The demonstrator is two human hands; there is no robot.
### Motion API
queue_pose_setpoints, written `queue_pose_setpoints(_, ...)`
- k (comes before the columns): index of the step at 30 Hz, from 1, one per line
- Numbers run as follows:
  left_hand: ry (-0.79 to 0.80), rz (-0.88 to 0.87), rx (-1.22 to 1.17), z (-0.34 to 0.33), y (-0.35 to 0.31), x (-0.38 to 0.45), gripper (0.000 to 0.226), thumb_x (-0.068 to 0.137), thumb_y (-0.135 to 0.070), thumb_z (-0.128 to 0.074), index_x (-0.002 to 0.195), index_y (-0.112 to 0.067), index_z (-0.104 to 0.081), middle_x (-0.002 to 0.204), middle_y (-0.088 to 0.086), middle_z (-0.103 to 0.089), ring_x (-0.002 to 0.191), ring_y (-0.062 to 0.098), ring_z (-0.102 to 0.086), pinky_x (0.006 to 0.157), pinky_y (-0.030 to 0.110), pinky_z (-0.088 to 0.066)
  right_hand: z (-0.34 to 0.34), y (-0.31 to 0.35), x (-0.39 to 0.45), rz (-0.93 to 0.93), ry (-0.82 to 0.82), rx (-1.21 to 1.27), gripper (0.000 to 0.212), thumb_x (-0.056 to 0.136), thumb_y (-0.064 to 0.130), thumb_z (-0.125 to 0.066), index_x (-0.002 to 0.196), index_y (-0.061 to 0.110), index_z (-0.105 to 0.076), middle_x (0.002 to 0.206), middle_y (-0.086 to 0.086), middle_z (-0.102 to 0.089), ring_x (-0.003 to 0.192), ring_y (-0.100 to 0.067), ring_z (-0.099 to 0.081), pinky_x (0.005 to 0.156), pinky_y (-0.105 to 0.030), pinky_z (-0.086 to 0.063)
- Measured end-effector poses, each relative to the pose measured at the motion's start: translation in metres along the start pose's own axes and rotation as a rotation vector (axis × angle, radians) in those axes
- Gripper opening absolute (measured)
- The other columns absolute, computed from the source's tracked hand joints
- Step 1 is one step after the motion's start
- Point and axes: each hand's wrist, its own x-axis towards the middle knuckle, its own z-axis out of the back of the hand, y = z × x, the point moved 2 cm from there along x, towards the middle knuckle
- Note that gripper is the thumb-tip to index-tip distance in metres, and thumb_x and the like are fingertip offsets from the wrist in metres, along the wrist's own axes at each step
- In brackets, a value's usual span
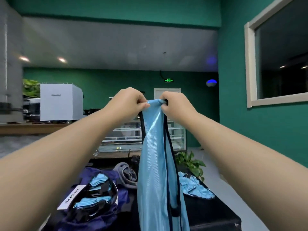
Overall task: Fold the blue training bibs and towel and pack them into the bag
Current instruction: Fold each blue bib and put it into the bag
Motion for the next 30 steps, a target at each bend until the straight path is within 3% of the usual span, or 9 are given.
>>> queue_pose_setpoints(4,0.02,0.044,-0.093,0.013,0.004,0.002,0.017,0.093,-0.028,-0.06,0.09,-0.017,-0.073,0.081,0.005,-0.069,0.067,0.02,-0.057,0.061,0.03,-0.046,0.011,0.016,0.003,0.034,0.148,-0.021,0.01,0.085,0.009,-0.048,0.078,0.015,-0.05,0.083,-0.003,-0.055,0.077,-0.022,-0.047,0.058,-0.03,-0.032)
queue_pose_setpoints(7,0.041,0.028,-0.134,0.02,0.001,0.0,0.016,0.094,-0.027,-0.059,0.087,-0.019,-0.071,0.089,0.006,-0.071,0.079,0.025,-0.066,0.073,0.036,-0.053,0.021,0.02,0.004,-0.014,0.231,0.022,0.013,0.084,0.009,-0.047,0.09,0.008,-0.058,0.083,-0.004,-0.055,0.068,-0.018,-0.043,0.053,-0.029,-0.031)
queue_pose_setpoints(11,0.093,-0.01,-0.084,0.02,-0.001,-0.004,0.017,0.094,-0.028,-0.059,0.078,-0.022,-0.065,0.071,-0.002,-0.061,0.062,0.015,-0.053,0.06,0.028,-0.044,0.026,0.028,-0.001,-0.033,0.35,0.012,0.018,0.083,0.005,-0.044,0.09,0.008,-0.06,0.076,-0.001,-0.051,0.063,-0.015,-0.041,0.052,-0.027,-0.03)
queue_pose_setpoints(15,0.168,-0.032,-0.064,0.018,-0.002,-0.005,0.019,0.092,-0.028,-0.06,0.074,-0.025,-0.06,0.069,-0.01,-0.055,0.059,0.007,-0.045,0.054,0.023,-0.035,0.024,0.031,-0.002,-0.053,0.409,-0.008,0.028,0.084,0.0,-0.041,0.101,0.003,-0.062,0.087,-0.007,-0.055,0.076,-0.021,-0.047,0.059,-0.029,-0.036)
queue_pose_setpoints(21,0.217,-0.01,-0.007,0.008,0.007,-0.009,0.018,0.091,-0.028,-0.063,0.078,-0.015,-0.059,0.074,0.001,-0.056,0.06,0.013,-0.042,0.056,0.028,-0.033,0.016,0.034,-0.004,-0.091,0.409,0.07,0.023,0.089,-0.004,-0.035,0.086,0.005,-0.056,0.072,-0.006,-0.046,0.062,-0.018,-0.039,0.049,-0.027,-0.027)
queue_pose_setpoints(25,0.155,0.035,0.02,0.002,0.017,-0.01,0.027,0.091,-0.029,-0.061,0.071,-0.012,-0.058,0.061,-0.002,-0.048,0.051,0.011,-0.037,0.046,0.023,-0.027,0.011,0.031,-0.007,-0.133,0.385,0.24,0.023,0.092,0.014,-0.044,0.07,0.013,-0.039,0.062,0.0,-0.03,0.056,-0.016,-0.025,0.051,-0.031,-0.018)
queue_pose_setpoints(27,0.094,0.136,-0.155,-0.001,0.022,-0.012,0.029,0.089,-0.034,-0.063,0.07,-0.012,-0.06,0.056,-0.003,-0.042,0.045,0.01,-0.032,0.042,0.021,-0.026,0.009,0.027,-0.008,-0.132,0.342,0.336,0.023,0.091,0.026,-0.052,0.073,0.013,-0.044,0.058,0.002,-0.025,0.052,-0.014,-0.021,0.049,-0.027,-0.017)
queue_pose_setpoints(30,0.097,0.322,-0.641,-0.009,0.022,-0.016,0.029,0.092,-0.035,-0.061,0.086,-0.007,-0.068,0.064,0.002,-0.048,0.042,0.01,-0.031,0.043,0.019,-0.028,0.008,0.021,-0.008,-0.081,0.285,0.422,0.034,0.093,0.031,-0.055,0.085,-0.002,-0.058,0.067,-0.005,-0.039,0.06,-0.016,-0.033,0.053,-0.025,-0.024)
